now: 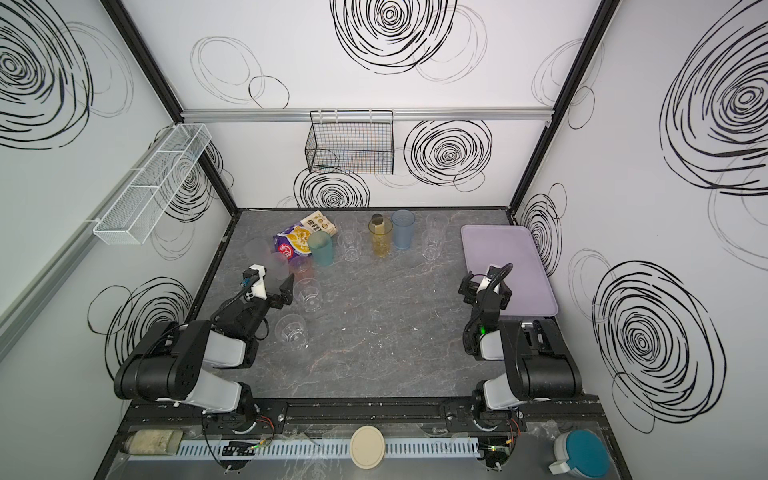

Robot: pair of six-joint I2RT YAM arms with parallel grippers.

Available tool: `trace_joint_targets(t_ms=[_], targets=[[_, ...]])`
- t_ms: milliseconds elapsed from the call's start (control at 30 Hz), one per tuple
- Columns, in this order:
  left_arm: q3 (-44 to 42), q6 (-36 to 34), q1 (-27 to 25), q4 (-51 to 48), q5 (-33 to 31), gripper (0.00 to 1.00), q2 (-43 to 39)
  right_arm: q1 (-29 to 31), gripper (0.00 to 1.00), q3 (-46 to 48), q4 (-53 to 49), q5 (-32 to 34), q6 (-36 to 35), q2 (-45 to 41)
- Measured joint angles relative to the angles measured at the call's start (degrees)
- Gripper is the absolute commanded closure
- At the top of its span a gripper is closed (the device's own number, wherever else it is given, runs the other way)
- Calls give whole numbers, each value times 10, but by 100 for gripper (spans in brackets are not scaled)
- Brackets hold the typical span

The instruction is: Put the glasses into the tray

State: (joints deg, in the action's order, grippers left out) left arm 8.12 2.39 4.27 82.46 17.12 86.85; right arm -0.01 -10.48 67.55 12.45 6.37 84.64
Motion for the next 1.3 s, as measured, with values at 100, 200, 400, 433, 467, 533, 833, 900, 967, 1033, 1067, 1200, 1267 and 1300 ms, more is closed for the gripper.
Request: trace_joint_targets(t_ms=[100,200,400,433,467,533,833,900,967,1033,1067,1200,1267,1300], targets=[[0,0,0,0,0,4,0,-1,0,0,0,-1,0,0],[0,-1,-2,-2,-5,4,0,-5,0,0,0,-6,0,0],[-6,-12,-41,-11,-65,4,-3,-4,0,0,-4,-6,0,-5],[-14,-14,-48,-3,-79,4,-7,-3,0,1,-4,-5,0,-11],[-25,-14,-54,7,-93,4,-10,-1,0,2,-2,-3,0,-17],[-49,-17,-63,21,-120,4,-23,4,0,4,4,2,-2,-27],[-63,-20,-75,9,-189,4,-110,22,0,-59,-119,26,-8,-91],[-63,-20,-81,-4,-209,4,-132,31,0,-71,-136,34,-8,-116],[-63,-20,-86,-18,-224,4,-157,38,0,-69,-150,38,-5,-133],[-63,-20,-88,-30,-236,4,-179,42,0,-69,-166,41,-2,-141],[-63,-19,-89,-36,-244,4,-189,47,0,-70,-179,45,0,-144],[-63,4,-95,-90,-291,4,-243,78,0,-77,-232,72,9,-163],[-58,18,-99,-128,-313,4,-271,97,0,-90,-261,79,16,-182],[-54,25,-102,-148,-325,4,-285,106,0,-101,-277,81,22,-194]])
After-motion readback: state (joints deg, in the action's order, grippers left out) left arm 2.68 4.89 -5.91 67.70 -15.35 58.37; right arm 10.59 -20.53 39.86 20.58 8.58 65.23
